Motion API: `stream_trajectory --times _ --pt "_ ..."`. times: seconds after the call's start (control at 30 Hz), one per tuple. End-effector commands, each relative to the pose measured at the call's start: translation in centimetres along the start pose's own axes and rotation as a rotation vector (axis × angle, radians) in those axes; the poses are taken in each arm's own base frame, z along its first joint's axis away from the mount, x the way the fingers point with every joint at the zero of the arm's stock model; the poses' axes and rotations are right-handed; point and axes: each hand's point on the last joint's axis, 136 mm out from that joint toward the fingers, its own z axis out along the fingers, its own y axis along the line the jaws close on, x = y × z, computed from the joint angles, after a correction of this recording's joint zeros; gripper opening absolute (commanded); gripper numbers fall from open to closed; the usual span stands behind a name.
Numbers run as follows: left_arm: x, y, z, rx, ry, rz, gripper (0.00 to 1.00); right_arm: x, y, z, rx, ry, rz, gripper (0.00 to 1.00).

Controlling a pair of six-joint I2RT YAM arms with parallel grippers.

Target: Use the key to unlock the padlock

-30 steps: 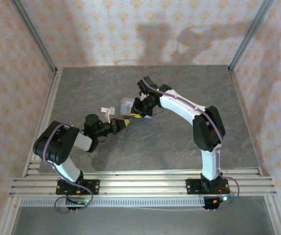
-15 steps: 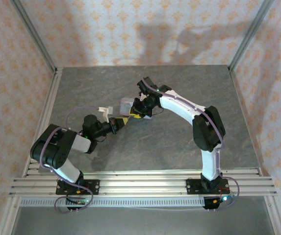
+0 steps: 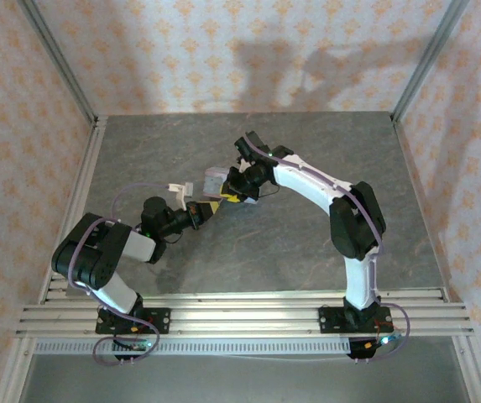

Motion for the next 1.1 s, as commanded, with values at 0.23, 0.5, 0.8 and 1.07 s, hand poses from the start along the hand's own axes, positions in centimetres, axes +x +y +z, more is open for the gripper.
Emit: stream_trajectory --times 0.23,0.5,0.8,1.07 --pt "-1.54 -0.23 0.23 0.004 -0.049 0.067 0.00 -0.23 1.07 -0.94 -0.051 -0.016 -0.007 0.00" --pt "-1.85 -0.17 0.55 0.009 -0.056 0.069 0.00 -0.13 1.05 -0.89 -0.053 -0.010 -0.002 0.00" --pt "-1.86 0.20 0.89 0.009 -0.058 0.063 0.00 -0.13 1.18 -0.95 -0.058 -0.010 0.001 0.00" --pt "-2.26 -0.21 0.88 0.021 -0.068 0.067 0.00 -0.04 1.01 -0.79 -0.056 -0.007 0.006 0.00"
